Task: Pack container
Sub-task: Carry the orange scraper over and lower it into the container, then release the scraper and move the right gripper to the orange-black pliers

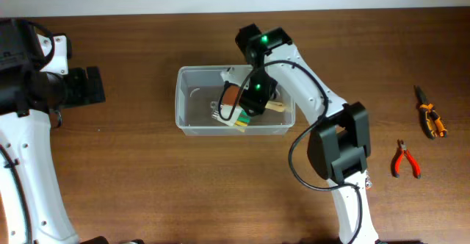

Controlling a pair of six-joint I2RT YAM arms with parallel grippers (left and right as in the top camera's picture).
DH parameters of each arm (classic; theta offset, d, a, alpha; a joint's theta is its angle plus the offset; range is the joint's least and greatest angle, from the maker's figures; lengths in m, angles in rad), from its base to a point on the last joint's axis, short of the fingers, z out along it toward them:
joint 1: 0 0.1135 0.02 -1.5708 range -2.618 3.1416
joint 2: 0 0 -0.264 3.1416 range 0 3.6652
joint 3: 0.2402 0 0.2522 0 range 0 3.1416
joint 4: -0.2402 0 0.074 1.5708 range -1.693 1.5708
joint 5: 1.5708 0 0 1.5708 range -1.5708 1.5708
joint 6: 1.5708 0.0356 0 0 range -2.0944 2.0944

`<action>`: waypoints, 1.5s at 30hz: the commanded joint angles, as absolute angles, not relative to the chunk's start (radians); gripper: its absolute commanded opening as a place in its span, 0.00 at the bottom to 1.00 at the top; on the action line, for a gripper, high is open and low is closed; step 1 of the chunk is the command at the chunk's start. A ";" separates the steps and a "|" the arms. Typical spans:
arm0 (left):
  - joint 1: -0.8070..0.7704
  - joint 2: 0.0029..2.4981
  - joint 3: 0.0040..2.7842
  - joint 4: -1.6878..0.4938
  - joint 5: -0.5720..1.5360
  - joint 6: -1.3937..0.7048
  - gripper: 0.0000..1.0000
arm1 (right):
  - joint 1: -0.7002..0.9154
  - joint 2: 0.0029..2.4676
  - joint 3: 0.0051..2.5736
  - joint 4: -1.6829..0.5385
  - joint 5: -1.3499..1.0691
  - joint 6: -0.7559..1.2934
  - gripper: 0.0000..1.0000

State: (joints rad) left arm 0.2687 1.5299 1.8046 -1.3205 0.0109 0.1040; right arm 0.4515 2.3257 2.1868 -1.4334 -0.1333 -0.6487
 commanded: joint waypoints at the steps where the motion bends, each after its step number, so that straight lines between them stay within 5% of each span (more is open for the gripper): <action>1: 0.273 1.533 1.820 -1.322 0.001 0.091 0.99 | 0.440 2.295 2.358 -1.494 -0.130 -0.626 0.83; 5: 0.273 1.533 1.820 -1.322 0.001 0.091 0.99 | 0.411 2.295 2.603 -1.633 -0.065 -0.574 0.99; 10: 0.273 1.533 1.820 -1.322 0.001 0.091 0.99 | 0.319 2.262 2.803 -1.699 0.145 -0.356 0.99; 16: 0.273 1.533 1.820 -1.329 0.001 0.091 0.99 | 0.139 2.140 2.791 -1.699 0.183 -0.320 0.99; 31: 0.273 1.533 1.820 -1.321 0.001 0.091 0.99 | -0.503 2.084 2.243 -1.546 -0.137 -0.506 0.99; 45: 0.273 1.533 1.820 -1.321 0.001 0.091 0.99 | -0.603 2.085 1.849 -1.250 -0.098 -0.609 0.99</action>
State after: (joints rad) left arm 0.2687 1.5299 1.8046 -1.3239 0.0109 0.1040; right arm -0.5972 2.0888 1.8763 -1.2613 -0.1169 -0.5896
